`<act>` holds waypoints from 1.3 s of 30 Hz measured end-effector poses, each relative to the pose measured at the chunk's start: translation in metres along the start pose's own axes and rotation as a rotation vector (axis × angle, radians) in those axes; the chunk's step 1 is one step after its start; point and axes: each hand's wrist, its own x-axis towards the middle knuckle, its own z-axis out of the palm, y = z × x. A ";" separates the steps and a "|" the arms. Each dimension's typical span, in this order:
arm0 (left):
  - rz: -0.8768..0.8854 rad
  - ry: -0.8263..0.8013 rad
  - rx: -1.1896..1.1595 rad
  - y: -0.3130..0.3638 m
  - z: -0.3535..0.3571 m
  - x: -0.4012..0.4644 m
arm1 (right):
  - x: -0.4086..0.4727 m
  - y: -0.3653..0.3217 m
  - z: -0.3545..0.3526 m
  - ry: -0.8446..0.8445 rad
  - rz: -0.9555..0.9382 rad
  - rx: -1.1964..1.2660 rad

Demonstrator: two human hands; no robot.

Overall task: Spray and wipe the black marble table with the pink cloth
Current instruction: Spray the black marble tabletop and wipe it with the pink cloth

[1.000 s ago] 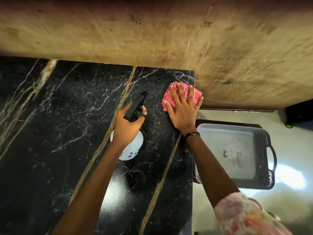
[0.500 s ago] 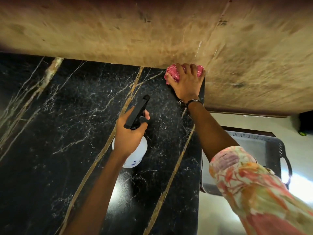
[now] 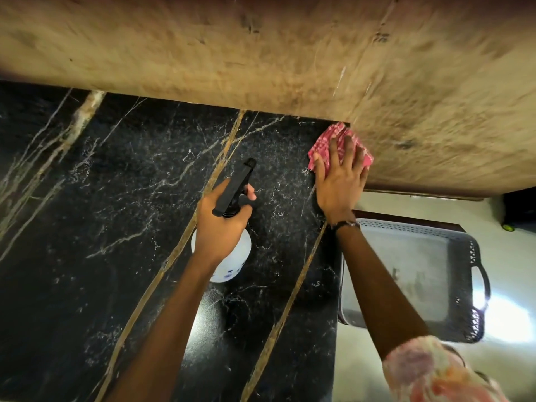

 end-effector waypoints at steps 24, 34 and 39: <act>0.039 0.027 0.065 -0.001 0.006 -0.007 | -0.043 0.016 -0.002 -0.089 -0.167 0.035; 0.063 -0.069 0.105 0.002 0.006 -0.035 | -0.263 0.054 -0.007 -0.080 -0.239 0.051; 0.064 -0.097 0.147 -0.012 -0.004 -0.090 | -0.283 0.063 -0.012 -0.213 -0.277 0.020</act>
